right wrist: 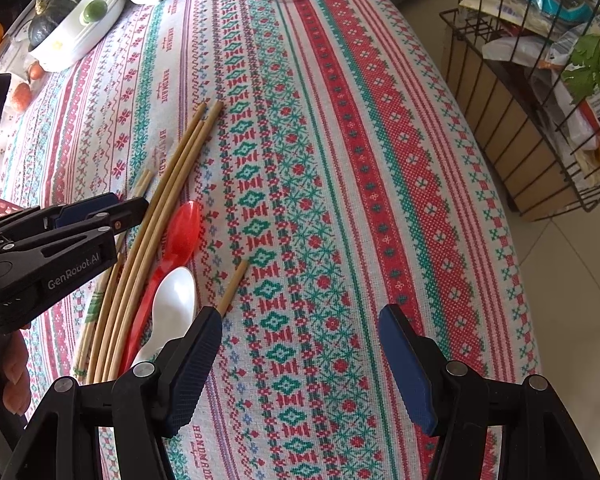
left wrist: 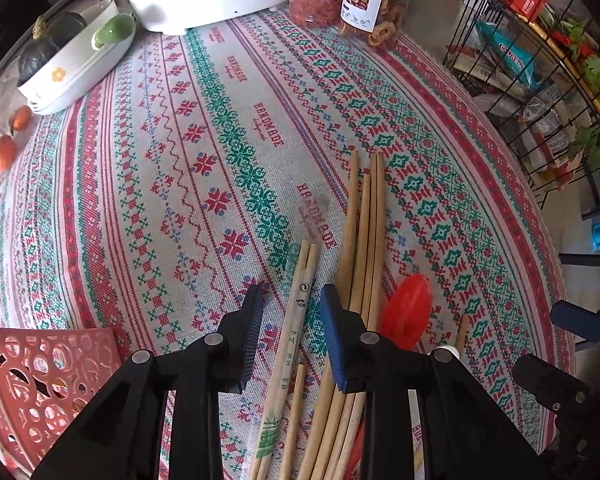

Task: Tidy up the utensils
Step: 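Lift the chopstick pair with the left tool while the right tool grasps a loose wooden chopstick, then carry the chopsticks over the pink basket with both tools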

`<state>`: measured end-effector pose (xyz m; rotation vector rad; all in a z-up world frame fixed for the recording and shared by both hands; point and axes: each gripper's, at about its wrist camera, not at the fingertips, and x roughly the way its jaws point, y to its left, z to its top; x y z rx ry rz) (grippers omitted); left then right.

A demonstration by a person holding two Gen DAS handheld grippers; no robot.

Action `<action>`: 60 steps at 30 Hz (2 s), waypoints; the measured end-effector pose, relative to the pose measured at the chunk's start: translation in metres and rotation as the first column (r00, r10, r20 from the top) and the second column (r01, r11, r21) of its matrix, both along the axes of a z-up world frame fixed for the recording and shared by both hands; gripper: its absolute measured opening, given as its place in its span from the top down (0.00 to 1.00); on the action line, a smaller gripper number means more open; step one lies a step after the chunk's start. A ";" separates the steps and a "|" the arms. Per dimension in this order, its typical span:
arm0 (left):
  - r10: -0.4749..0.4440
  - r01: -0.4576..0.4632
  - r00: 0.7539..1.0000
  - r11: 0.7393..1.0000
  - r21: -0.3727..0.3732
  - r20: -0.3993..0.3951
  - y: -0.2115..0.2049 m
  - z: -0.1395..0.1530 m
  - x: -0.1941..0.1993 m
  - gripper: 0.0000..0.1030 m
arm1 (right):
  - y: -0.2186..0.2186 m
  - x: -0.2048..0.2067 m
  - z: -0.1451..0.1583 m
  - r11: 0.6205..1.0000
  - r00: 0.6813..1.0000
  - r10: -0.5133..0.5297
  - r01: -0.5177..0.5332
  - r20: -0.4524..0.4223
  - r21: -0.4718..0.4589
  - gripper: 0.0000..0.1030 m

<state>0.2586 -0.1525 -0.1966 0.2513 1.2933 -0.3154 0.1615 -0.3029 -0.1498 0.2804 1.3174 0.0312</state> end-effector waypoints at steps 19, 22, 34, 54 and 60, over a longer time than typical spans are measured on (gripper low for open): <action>0.010 0.015 0.980 0.992 -0.127 0.198 0.054 0.085 -0.073 0.90 | 0.024 0.018 -0.020 1.000 0.999 0.004 -0.005 -0.037 -0.027 0.47; 0.013 0.023 0.974 0.988 -0.156 0.226 0.073 0.102 -0.095 0.90 | 0.029 0.025 -0.027 0.998 0.999 -0.005 0.002 -0.044 -0.060 0.59; 0.070 0.012 0.958 0.960 -0.279 0.278 0.138 0.133 -0.138 0.90 | 0.070 0.015 -0.029 0.982 0.999 0.033 -0.034 -0.007 -0.187 0.89; 0.303 -0.040 0.809 0.883 -0.467 0.504 0.204 0.209 -0.159 0.90 | 0.086 -0.056 0.124 0.989 0.885 0.130 -0.085 0.448 -0.120 0.96; 0.394 -0.060 0.723 0.854 -0.516 0.568 0.220 0.222 -0.158 0.90 | 0.102 -0.066 0.159 0.986 0.808 0.165 -0.120 0.566 -0.116 0.96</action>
